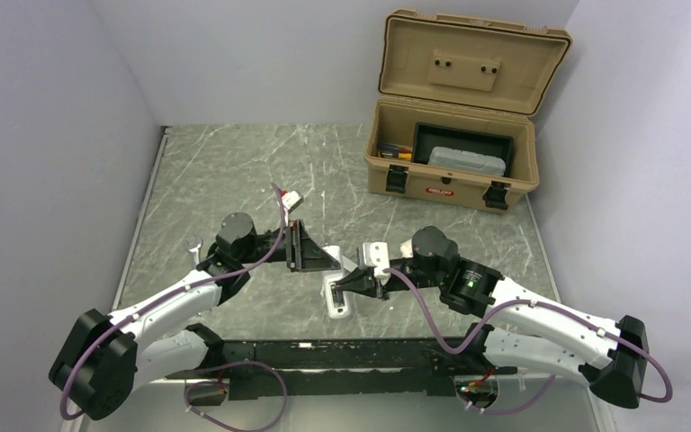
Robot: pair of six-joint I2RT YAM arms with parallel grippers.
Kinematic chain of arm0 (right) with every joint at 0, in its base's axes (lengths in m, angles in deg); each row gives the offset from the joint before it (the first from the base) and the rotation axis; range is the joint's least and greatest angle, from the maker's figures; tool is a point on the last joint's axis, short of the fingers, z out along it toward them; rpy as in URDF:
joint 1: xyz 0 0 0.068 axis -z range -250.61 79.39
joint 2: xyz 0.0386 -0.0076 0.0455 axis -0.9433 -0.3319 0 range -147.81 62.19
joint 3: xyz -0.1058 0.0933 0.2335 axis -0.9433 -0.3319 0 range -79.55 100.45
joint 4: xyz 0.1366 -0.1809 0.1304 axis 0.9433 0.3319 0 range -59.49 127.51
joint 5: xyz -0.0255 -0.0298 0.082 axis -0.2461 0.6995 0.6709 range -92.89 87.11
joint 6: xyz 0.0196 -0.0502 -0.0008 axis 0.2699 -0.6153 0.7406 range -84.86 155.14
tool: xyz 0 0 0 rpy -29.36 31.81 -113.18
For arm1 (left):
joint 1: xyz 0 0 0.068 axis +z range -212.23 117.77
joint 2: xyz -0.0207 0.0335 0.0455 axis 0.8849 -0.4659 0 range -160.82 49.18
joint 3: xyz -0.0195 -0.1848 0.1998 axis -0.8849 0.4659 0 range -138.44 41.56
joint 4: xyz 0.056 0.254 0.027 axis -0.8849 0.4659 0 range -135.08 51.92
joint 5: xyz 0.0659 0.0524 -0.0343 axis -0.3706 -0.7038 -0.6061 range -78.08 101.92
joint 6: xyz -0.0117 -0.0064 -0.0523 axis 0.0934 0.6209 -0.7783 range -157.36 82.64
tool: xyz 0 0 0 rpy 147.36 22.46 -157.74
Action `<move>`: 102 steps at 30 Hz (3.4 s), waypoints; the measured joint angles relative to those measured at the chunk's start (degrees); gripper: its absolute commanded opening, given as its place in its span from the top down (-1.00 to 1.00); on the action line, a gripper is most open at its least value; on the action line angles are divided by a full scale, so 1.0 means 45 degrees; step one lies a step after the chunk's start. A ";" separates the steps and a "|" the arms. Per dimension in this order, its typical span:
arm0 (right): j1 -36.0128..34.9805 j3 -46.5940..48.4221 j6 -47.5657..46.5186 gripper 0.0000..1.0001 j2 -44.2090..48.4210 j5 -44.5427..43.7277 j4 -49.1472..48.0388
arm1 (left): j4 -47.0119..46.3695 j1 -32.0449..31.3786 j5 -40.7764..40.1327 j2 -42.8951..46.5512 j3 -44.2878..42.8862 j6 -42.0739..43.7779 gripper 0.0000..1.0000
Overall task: Load the batteries into the remote control
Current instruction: Load the battery into the remote control.
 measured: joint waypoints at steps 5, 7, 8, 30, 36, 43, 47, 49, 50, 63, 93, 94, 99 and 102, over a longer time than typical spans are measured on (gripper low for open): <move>-0.0078 0.0000 -0.0005 0.79 -0.0053 -0.0165 -0.0068 | 0.0000 0.0112 0.0136 0.0000 0.0000 -0.0024 1.00; -0.0121 0.0000 0.0000 0.79 -0.0160 -0.0165 -0.0141 | 0.0000 0.0136 0.0189 0.0000 0.0000 -0.0029 1.00; -0.0146 0.0005 0.0000 0.80 -0.0219 -0.0165 -0.0165 | 0.0000 0.0151 0.0219 0.0000 0.0000 -0.0029 1.00; -0.1855 0.0248 -0.0340 0.80 -0.0544 -0.2943 -0.0170 | -0.0729 0.0505 0.0612 -0.0005 0.0204 -0.0821 1.00; -0.2443 0.0384 -0.0544 0.80 -0.0593 -0.4133 -0.0044 | -0.1015 0.0607 0.0617 -0.0005 0.0219 -0.0991 1.00; -0.2958 0.0393 -0.0947 0.69 -0.0369 -0.5144 0.0034 | -0.1311 0.0646 0.0607 -0.0010 0.0223 -0.1282 1.00; -0.3075 0.0408 -0.1443 0.58 -0.0214 -0.5236 0.0248 | -0.1525 0.0646 0.0593 -0.0010 0.0223 -0.1375 1.00; -0.3104 0.0466 -0.1715 0.53 -0.0219 -0.5231 0.0398 | -0.1564 0.0646 0.0573 -0.0010 0.0223 -0.1379 1.00; -0.3123 0.0505 -0.1851 0.52 -0.0219 -0.5236 0.0481 | -0.1583 0.0651 0.0554 -0.0010 0.0223 -0.1389 1.00; -0.3152 0.0636 -0.2555 0.79 -0.0233 -0.5333 0.0602 | -0.2040 0.0685 0.0597 -0.0092 0.0223 -0.1739 1.00; -0.3521 0.0112 -0.2924 0.41 0.0855 -0.5814 0.0971 | -0.1729 0.0874 -0.0097 0.0389 0.0107 -0.1758 1.00; -0.3541 0.0024 -0.2929 0.41 0.0884 -0.5838 0.0942 | -0.0903 0.0894 -0.0189 0.0680 -0.0112 -0.1190 1.00; -0.3575 -0.0121 -0.2827 0.40 0.0860 -0.5761 0.0903 | 0.1865 0.0889 -0.0962 0.1642 -0.1054 0.0767 1.00; -0.3575 -0.0209 -0.2817 0.40 0.0743 -0.5746 0.0899 | 0.2123 0.0913 -0.1098 0.1642 -0.1039 0.1035 1.00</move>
